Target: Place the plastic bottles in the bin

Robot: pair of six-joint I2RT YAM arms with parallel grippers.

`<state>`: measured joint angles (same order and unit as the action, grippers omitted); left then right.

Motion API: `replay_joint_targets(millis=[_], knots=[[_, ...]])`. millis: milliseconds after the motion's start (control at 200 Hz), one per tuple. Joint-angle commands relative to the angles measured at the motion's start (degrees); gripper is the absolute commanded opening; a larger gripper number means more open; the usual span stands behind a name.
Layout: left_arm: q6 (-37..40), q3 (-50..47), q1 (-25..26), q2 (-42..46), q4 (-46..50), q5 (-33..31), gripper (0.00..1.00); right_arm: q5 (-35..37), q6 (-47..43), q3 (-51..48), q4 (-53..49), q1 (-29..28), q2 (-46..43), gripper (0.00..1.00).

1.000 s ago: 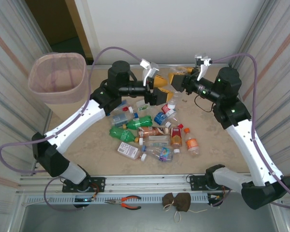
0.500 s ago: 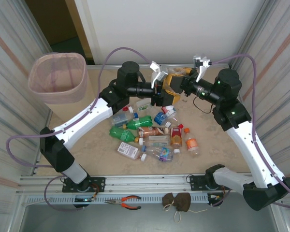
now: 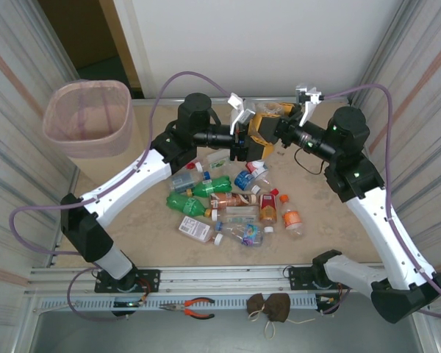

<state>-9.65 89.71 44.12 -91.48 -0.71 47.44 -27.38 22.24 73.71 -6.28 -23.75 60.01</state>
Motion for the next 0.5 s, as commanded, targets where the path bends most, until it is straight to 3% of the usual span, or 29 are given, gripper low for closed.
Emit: replay_joint_targets(millis=[0, 165, 371, 496], knots=[[2.79, -0.67, 0.15, 3.37, -0.26, 0.95, 0.50, 4.45, 0.26, 2.57, -0.70, 0.10, -2.32, 0.73], [4.51, -0.88, -1.43, 5.75, 2.69, -2.78, 0.50, 8.01, -1.37, 2.48, -3.82, 0.05, -5.75, 0.83], [8.68, 2.35, -4.69, 8.80, 13.34, -9.62, 0.50, 14.02, -4.66, 2.33, -8.87, 0.17, -9.32, 0.85], [8.78, 5.30, -9.14, 10.41, 20.48, -12.75, 0.50, 17.02, -6.54, 1.92, -11.38, 0.28, -10.50, 0.85]])
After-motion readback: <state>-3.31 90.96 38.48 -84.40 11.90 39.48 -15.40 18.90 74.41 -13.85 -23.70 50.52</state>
